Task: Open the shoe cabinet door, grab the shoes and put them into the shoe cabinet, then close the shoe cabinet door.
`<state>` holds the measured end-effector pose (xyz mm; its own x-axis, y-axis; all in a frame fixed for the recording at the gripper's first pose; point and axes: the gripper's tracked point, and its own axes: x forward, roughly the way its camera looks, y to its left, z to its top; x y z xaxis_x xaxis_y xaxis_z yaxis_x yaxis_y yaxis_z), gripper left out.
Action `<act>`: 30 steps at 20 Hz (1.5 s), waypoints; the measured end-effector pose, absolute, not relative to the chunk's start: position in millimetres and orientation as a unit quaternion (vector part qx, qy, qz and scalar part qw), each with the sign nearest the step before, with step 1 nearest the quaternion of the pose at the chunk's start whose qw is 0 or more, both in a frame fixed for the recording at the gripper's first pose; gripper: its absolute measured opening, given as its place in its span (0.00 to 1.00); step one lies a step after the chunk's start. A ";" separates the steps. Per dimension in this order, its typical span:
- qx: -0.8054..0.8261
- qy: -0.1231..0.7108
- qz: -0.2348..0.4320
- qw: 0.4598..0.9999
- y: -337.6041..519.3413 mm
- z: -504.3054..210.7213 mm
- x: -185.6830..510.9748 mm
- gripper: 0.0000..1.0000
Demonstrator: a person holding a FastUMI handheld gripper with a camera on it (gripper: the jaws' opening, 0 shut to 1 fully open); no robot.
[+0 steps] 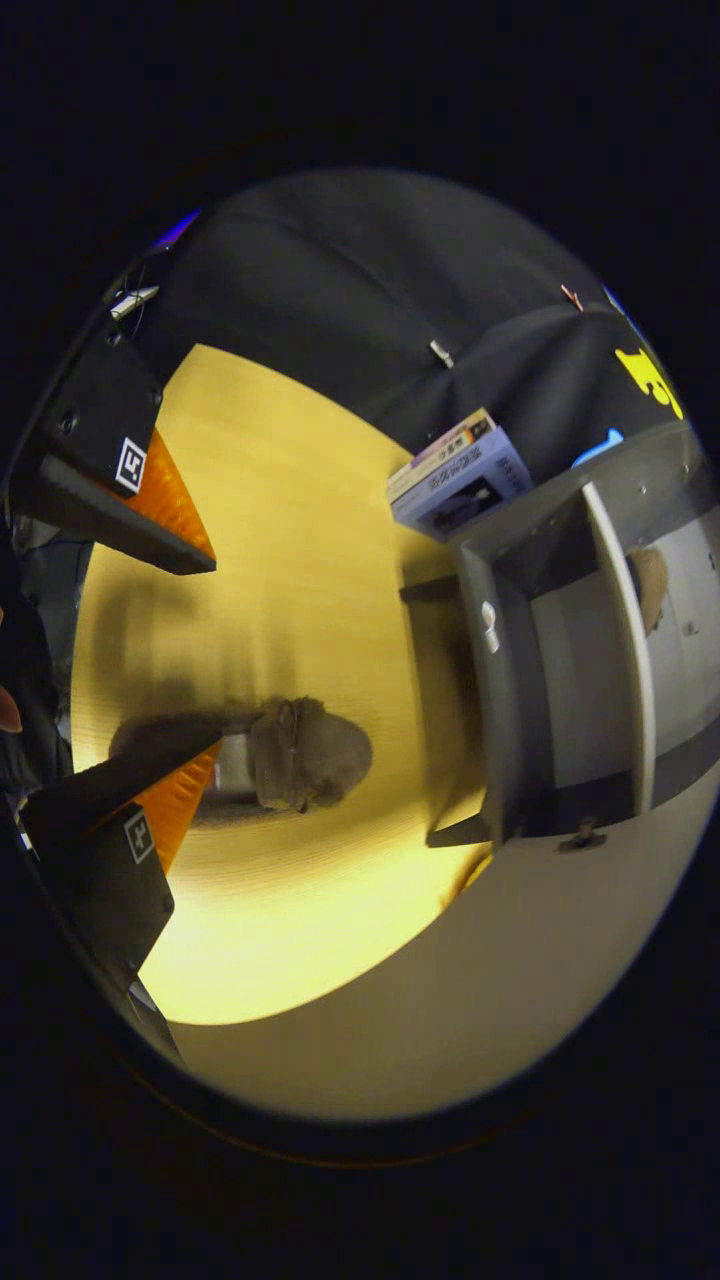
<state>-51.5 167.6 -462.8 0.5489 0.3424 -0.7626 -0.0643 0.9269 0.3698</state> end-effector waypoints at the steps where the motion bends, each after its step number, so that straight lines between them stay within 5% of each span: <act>1: 0.146 0.463 0.108 0.868 165.4 -475.7 -46.0 0.98; 4: 0.135 0.454 0.092 0.876 166.7 -502.5 -27.1 0.97; 10: 0.123 0.392 0.051 0.910 172.5 -525.4 24.5 0.76; 11: 0.117 0.384 0.041 0.915 171.2 -527.4 30.1 0.70; 15: 0.118 0.360 0.010 0.925 153.8 -523.7 37.9 0.14; 30: 0.103 0.277 0.029 0.955 111.1 -287.6 79.9 0.15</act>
<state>79.9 111.1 -287.6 0.8449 0.1119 -0.5231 0.0021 0.9772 0.2124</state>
